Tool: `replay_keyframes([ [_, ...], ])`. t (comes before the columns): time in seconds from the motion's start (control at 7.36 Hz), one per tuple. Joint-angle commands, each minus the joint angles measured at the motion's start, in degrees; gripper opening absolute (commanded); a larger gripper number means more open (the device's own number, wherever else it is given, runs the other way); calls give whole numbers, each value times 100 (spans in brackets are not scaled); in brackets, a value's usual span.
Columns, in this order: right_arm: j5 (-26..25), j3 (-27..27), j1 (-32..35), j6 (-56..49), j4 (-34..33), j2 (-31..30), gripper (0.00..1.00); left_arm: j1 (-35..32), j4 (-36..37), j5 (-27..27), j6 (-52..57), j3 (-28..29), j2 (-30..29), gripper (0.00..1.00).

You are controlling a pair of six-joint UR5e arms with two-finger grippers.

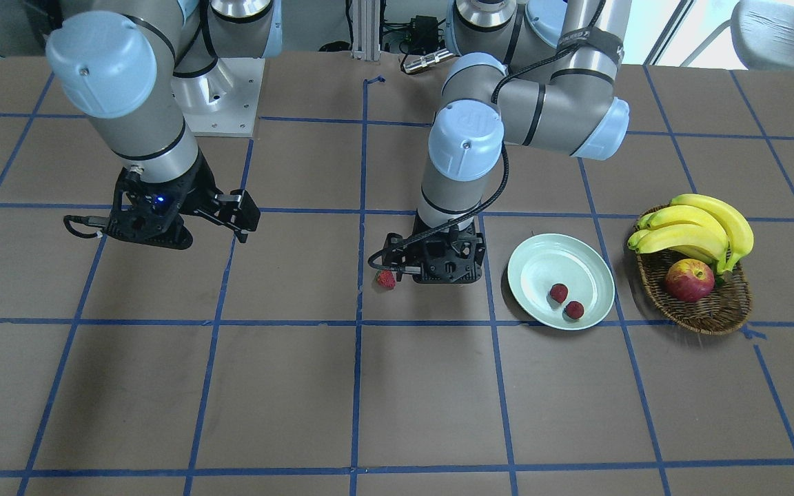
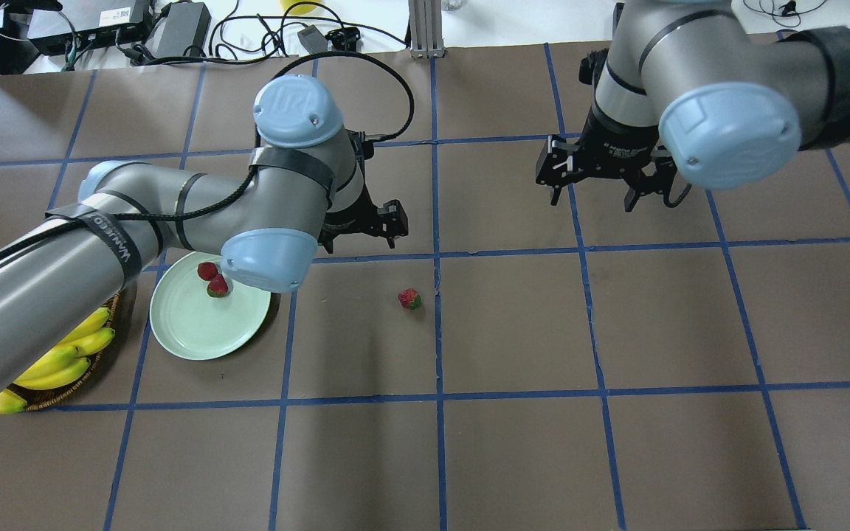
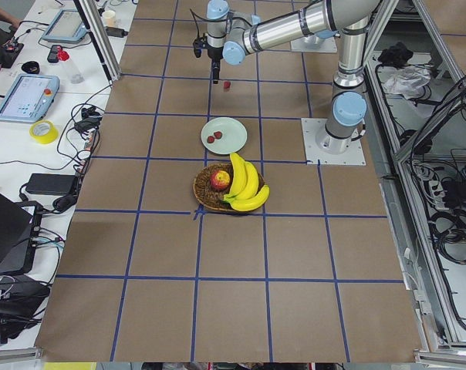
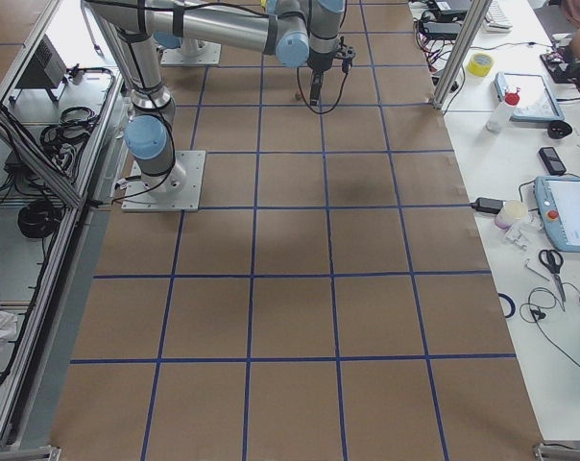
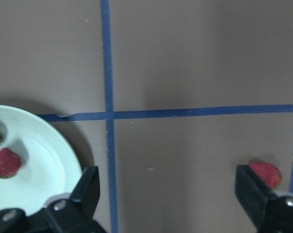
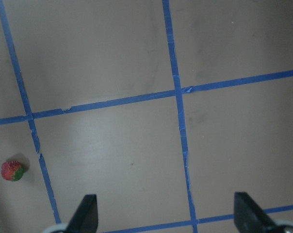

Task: Collect all strawberries into plate
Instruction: 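Withdraw the right arm to rest while the left gripper grasps the center strawberry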

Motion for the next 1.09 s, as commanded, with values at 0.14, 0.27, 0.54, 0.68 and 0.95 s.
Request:
replay_keyframes([
  [0.14, -212, -745, 0, -36, 547, -184, 100, -436, 459, -180, -531, -38, -696, 98],
  [0.27, -125, -633, -8, -54, 503, -368, 100, -454, 538, -188, -531, -99, -811, 97],
  [0.54, -107, -465, 9, -63, 468, -641, 100, -454, 644, -188, -540, -309, -908, 97],
  [0.68, -115, -447, 18, -71, 450, -677, 100, -454, 679, -197, -531, -310, -909, 90],
  [0.95, -107, -456, 27, -361, 137, -608, 100, -454, 697, -223, -479, -284, -909, 56],
])
